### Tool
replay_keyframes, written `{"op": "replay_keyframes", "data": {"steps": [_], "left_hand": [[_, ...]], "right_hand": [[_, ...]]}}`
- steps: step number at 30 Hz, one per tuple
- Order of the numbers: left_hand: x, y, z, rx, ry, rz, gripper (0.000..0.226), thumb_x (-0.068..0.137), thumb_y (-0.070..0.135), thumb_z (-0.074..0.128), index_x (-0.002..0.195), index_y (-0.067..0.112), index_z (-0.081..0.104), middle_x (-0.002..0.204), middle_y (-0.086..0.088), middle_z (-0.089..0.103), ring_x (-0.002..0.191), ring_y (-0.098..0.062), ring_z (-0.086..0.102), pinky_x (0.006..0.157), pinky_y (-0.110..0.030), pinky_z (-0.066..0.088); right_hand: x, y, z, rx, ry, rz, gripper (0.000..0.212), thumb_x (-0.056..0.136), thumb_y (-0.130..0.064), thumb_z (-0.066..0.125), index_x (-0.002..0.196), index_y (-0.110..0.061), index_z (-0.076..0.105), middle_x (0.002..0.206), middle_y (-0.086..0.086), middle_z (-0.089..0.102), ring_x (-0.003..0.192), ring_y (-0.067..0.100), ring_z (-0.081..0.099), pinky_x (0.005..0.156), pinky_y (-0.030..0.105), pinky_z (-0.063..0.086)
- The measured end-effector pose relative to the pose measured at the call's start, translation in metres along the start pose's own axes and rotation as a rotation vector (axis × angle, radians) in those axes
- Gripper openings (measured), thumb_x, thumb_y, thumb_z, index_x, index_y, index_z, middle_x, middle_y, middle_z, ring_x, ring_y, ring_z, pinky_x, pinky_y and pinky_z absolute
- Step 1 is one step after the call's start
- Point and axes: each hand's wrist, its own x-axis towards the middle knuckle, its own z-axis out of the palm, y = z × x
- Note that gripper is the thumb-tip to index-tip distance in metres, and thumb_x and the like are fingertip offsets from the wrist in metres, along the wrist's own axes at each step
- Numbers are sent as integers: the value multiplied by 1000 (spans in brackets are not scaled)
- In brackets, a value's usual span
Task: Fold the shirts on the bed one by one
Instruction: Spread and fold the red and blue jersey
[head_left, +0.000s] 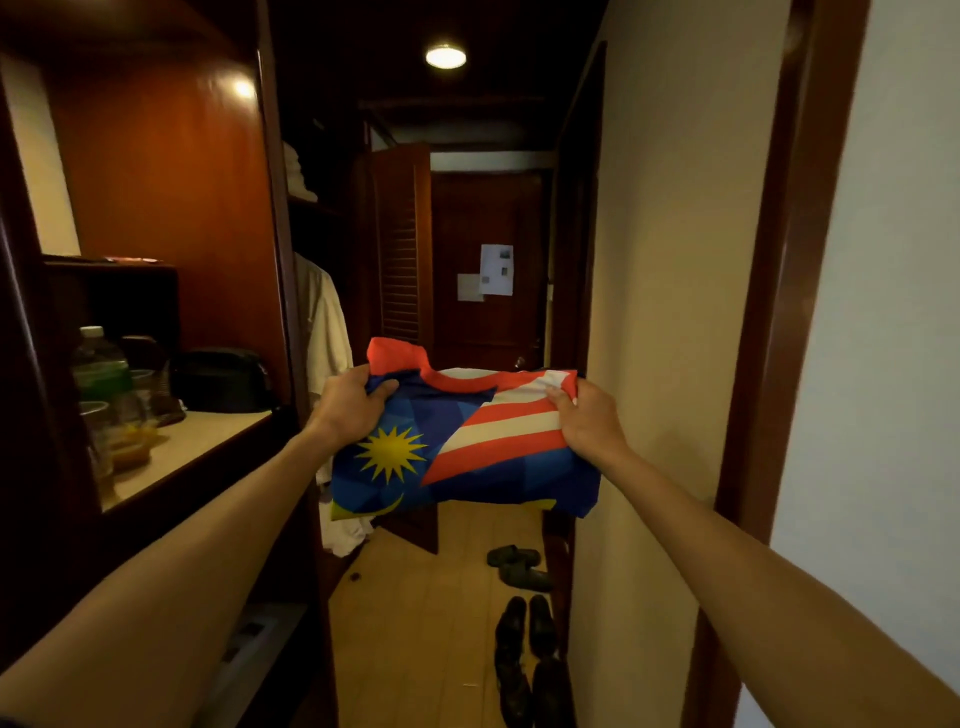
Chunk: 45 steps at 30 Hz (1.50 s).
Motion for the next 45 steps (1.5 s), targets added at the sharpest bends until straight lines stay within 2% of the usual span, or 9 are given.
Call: {"op": "replay_keyframes", "data": {"steps": [8,17,19,24,28,32,34,39,45], "left_hand": [[113,-63,56,27,3,-59,21,97,25,62,95,4,69,91,-16,69,84,-29,60,68,-25,33],[262,-166,148,47,-4,-97,23,96,26,62,110,10,72,106,-19,72,103,-37,64,78,-30,41],[308,-197,168,46,-13,-94,24,96,25,63,112,9,72,108,-18,72,105,-36,64,83,-32,45],[431,-270,218,-1,-81,-154,24,96,24,64,108,5,71,105,-18,71,99,-34,66,77,-33,46],[507,-309,258,-15,-72,-195,27,95,27,66,109,5,71,106,-20,71,98,-36,65,75,-30,41],[573,-351,294,-65,-53,-258,28,96,31,64,103,4,69,95,-18,69,96,-37,64,73,-31,40],[605,-373,313,-74,-58,-282,28,97,31,63,98,3,68,88,-14,67,93,-36,63,71,-32,40],[699,-428,364,-45,-9,-293,30,97,31,62,104,3,68,102,-17,69,95,-34,61,81,-36,46],[797,-491,407,-27,54,-359,27,97,30,63,105,5,70,101,-17,72,91,-31,63,77,-32,46]], "right_hand": [[128,35,80,2,-54,-10,32,102,-33,50,122,-11,64,110,5,66,101,21,61,72,20,40],[290,97,191,-67,-90,6,34,102,-35,50,120,-9,62,112,11,67,105,29,63,92,40,51],[333,111,229,-44,-104,22,31,102,-36,50,115,-11,64,106,9,67,99,26,64,86,37,51],[444,139,316,-13,-115,62,21,101,-33,53,112,-18,64,99,4,68,88,19,65,80,37,55],[521,159,361,-30,-123,76,14,100,-33,55,109,-25,61,89,-4,65,78,12,65,61,24,50],[595,189,411,-37,-154,109,22,100,-33,55,111,-16,64,98,5,69,88,20,67,76,37,57],[631,207,438,-26,-182,116,26,100,-32,55,115,-13,64,104,8,69,88,19,66,73,32,55],[735,252,510,-38,-215,76,28,100,-30,56,114,-8,66,109,15,69,99,30,66,92,47,52],[861,296,606,-36,-326,32,27,101,-32,54,115,-11,63,107,13,69,87,22,66,76,34,53]]}}
